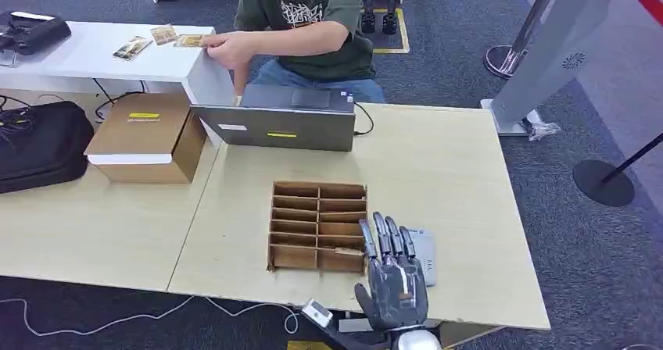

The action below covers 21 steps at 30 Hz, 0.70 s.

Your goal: Pass the card to the sensor for recognition and then transmit it.

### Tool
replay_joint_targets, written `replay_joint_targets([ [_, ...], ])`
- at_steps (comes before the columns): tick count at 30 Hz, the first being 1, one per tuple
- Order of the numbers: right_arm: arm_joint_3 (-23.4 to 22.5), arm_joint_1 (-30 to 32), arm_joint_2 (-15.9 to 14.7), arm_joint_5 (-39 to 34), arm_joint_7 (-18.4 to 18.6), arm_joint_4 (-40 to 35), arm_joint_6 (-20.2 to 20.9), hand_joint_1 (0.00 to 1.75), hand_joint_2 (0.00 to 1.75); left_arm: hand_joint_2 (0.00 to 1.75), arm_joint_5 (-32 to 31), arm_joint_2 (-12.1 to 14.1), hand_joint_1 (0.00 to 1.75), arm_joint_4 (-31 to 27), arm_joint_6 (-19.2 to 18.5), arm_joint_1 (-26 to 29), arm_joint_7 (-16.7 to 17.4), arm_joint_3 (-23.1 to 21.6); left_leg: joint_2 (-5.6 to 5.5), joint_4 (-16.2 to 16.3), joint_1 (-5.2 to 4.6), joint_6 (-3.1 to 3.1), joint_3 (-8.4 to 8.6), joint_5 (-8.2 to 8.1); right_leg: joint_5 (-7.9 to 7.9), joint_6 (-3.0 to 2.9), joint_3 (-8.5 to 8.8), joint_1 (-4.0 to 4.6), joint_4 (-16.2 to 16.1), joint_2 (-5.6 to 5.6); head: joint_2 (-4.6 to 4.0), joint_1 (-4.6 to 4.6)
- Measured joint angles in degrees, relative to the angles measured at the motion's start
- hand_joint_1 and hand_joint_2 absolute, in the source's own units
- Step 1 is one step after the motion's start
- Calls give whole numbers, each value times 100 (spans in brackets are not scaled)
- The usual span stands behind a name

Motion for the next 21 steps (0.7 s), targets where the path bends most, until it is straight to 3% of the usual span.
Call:
replay_joint_targets([
  [7, -31, -97, 138, 0, -129, 199, 22, 0, 175, 0, 17, 7, 0, 6, -2, 0, 9, 24, 0, 0, 0, 0, 1, 0, 0, 0, 0, 0, 0, 0, 0, -2],
  [14, -118, -163, 376, 0, -476, 391, -411, 0, 175, 0, 68, 2, 0, 13, 0, 0, 9, 59, 0, 0, 1, 0, 0, 0, 0, 0, -1, 1, 1, 0, 0, -2],
  [21, -142, -306, 496, 0, -485, 632, -474, 0, 175, 0, 85, 2, 0, 13, -9, 2, 9, 61, 0, 0, 1, 0, 0, 0, 0, 0, 0, 1, 1, 0, 0, -2],
])
